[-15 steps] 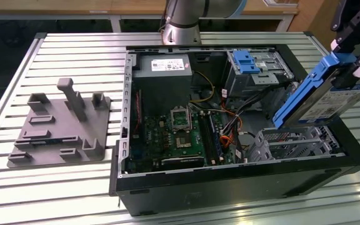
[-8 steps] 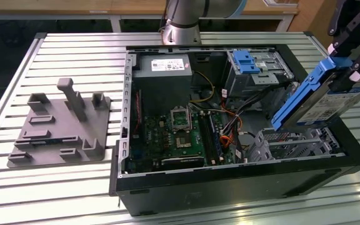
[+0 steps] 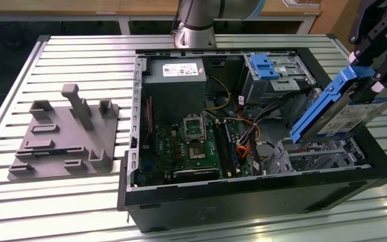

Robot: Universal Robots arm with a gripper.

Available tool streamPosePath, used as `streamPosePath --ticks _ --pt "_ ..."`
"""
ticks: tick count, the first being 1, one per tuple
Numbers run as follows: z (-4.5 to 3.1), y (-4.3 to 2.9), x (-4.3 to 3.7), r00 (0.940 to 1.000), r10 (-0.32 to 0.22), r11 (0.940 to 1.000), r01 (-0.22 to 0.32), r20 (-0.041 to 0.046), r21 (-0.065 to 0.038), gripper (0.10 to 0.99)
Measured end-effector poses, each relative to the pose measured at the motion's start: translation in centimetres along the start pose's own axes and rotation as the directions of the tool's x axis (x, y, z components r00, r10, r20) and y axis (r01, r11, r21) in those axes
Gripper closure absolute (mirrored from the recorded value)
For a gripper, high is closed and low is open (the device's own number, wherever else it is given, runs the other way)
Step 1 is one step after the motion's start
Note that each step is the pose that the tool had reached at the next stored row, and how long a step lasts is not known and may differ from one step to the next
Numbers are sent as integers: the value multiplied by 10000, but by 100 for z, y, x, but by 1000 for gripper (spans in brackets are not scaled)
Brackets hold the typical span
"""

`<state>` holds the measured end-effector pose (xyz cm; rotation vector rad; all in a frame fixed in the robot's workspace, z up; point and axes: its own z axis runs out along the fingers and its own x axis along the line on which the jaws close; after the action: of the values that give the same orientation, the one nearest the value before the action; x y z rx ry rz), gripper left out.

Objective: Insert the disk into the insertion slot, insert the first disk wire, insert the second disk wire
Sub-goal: 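Insert the disk into the insertion slot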

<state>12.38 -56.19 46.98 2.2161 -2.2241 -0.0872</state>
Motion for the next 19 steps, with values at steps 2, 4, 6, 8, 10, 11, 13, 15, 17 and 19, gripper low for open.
streamPosePath --ticks 2,4,6,8,10,11,13,15,17,19 --pt "18 -1 1 10000 -1 10000 1 1 0 722" --pt "36 -1 1 10000 -2 10000 2 1 0 722" --pt "54 -2 2 10000 -3 10000 3 1 0 722" --pt "69 -3 3 10000 -4 10000 4 1 0 722" --pt "85 -3 3 10000 -4 10000 4 1 0 722" --pt "93 -1 4 10000 -4 10000 4 2 0 722" --pt "107 7 5 10000 -3 10000 3 4 0 722" --pt "119 13 5 10000 -4 10000 4 3 0 722" --pt "130 14 5 10000 -5 10000 5 0 0 722" --pt "142 14 5 10000 -8 10000 8 -1 -1 722"
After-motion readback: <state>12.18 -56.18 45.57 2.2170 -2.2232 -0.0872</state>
